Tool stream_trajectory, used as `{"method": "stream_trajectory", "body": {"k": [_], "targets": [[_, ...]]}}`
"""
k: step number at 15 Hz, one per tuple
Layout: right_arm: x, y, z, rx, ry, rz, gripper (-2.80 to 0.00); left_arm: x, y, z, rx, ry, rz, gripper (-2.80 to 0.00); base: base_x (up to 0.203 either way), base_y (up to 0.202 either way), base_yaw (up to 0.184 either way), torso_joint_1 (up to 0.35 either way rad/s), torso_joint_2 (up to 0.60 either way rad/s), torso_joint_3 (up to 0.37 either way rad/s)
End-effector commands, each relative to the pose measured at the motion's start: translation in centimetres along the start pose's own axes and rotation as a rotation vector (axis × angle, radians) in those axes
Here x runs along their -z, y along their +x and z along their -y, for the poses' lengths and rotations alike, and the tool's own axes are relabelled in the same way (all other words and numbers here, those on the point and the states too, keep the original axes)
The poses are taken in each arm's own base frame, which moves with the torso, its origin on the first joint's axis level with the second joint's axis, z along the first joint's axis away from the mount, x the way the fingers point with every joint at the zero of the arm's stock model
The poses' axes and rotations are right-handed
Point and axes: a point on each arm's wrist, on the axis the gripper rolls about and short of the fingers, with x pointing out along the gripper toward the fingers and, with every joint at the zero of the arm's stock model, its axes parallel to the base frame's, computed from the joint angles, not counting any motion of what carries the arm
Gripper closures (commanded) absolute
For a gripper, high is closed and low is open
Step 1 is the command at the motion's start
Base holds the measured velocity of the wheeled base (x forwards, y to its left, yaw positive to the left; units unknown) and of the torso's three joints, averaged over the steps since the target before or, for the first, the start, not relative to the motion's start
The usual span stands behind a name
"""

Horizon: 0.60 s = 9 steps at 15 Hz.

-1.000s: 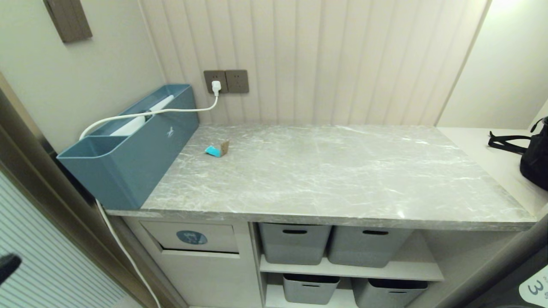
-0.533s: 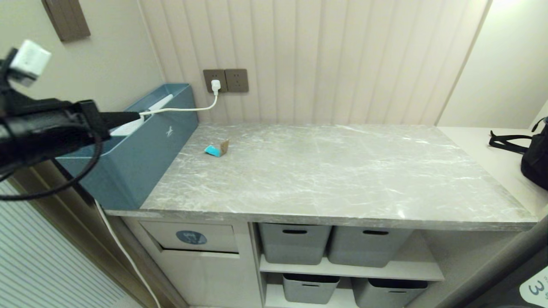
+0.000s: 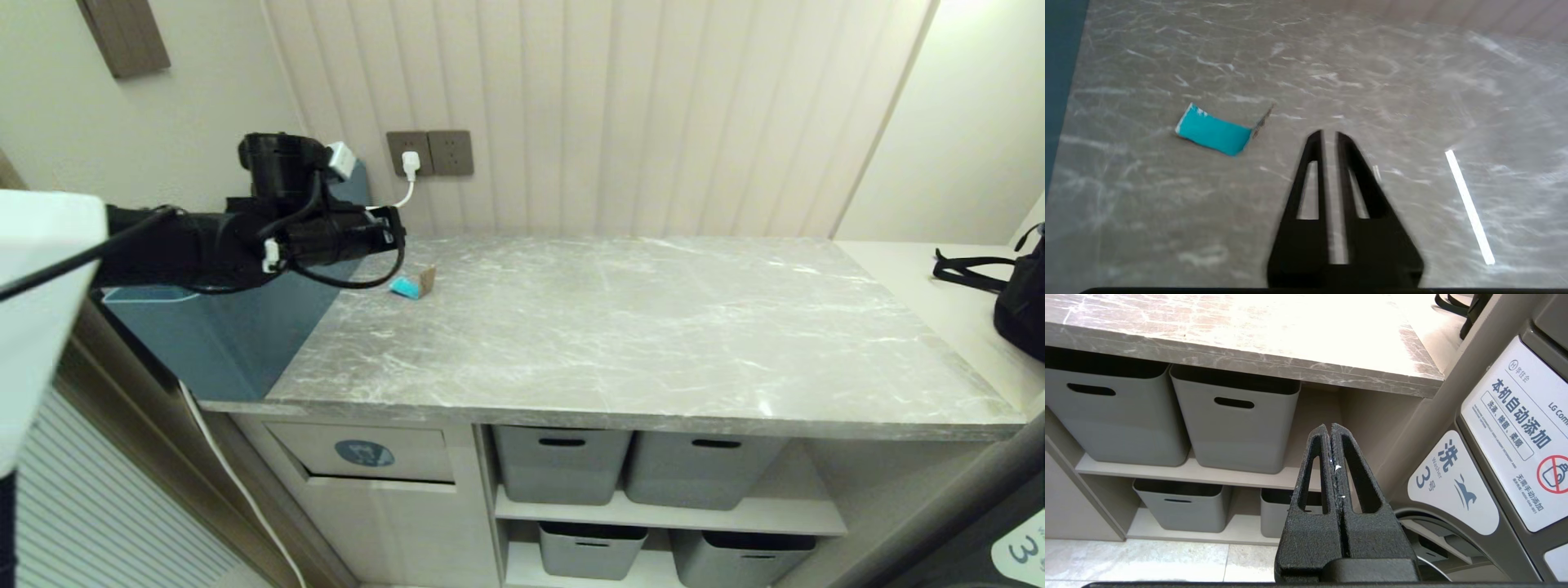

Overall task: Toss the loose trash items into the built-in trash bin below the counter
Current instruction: Pick up the garbage

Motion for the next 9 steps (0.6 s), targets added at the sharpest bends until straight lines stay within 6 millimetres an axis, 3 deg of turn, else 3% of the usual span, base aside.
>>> {"method": "stream_trajectory", "body": {"k": [1, 3, 9], "targets": [[0.0, 0.0, 0.0, 0.0, -0.001, -0.002, 0.0, 3.0, 4.3, -0.8, -0.016, 0.009, -0.063, -2.8, 0.0, 0.0, 0.0, 0.0, 0.0, 0.0], [0.0, 0.0, 0.0, 0.0, -0.001, -0.002, 0.0, 6.0, 6.0, -2.7, -0.07, 0.045, -0.159, -2.8, 0.0, 0.0, 0.0, 0.0, 0.0, 0.0], [0.0, 0.0, 0.0, 0.0, -0.001, -0.002, 0.0, 8.1, 9.0, -4.4, -0.053, 0.078, 0.024, -2.8, 0.0, 0.0, 0.0, 0.0, 0.0, 0.0]]}}
